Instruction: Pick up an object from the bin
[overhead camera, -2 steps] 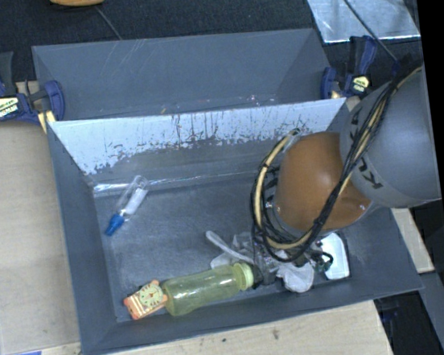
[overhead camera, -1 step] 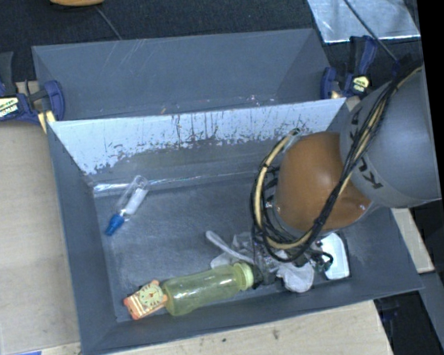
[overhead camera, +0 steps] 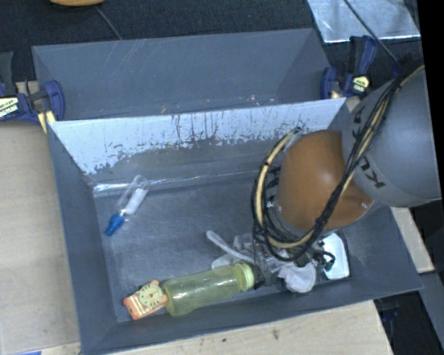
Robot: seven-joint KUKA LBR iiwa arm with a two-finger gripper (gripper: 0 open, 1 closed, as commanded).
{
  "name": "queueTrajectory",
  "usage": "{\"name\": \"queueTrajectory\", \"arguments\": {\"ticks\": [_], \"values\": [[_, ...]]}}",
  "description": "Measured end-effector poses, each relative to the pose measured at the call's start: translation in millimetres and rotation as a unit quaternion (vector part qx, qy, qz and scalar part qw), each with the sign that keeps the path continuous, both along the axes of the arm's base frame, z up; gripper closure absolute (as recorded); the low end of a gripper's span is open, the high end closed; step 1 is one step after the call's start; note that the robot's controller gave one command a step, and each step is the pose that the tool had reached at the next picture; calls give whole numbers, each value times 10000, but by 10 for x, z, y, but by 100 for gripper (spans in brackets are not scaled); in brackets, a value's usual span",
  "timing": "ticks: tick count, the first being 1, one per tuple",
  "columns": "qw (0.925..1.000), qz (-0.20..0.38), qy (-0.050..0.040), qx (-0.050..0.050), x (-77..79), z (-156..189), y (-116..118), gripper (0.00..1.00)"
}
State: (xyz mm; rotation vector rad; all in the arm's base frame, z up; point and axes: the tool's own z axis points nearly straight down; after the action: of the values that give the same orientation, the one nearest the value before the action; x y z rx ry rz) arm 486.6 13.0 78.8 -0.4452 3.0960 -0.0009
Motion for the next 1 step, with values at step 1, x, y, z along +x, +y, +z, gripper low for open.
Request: {"name": "queueTrajectory", "arguments": {"ticks": [1], "values": [[10000,-1,77,-7,-29,182,-5,100]]}}
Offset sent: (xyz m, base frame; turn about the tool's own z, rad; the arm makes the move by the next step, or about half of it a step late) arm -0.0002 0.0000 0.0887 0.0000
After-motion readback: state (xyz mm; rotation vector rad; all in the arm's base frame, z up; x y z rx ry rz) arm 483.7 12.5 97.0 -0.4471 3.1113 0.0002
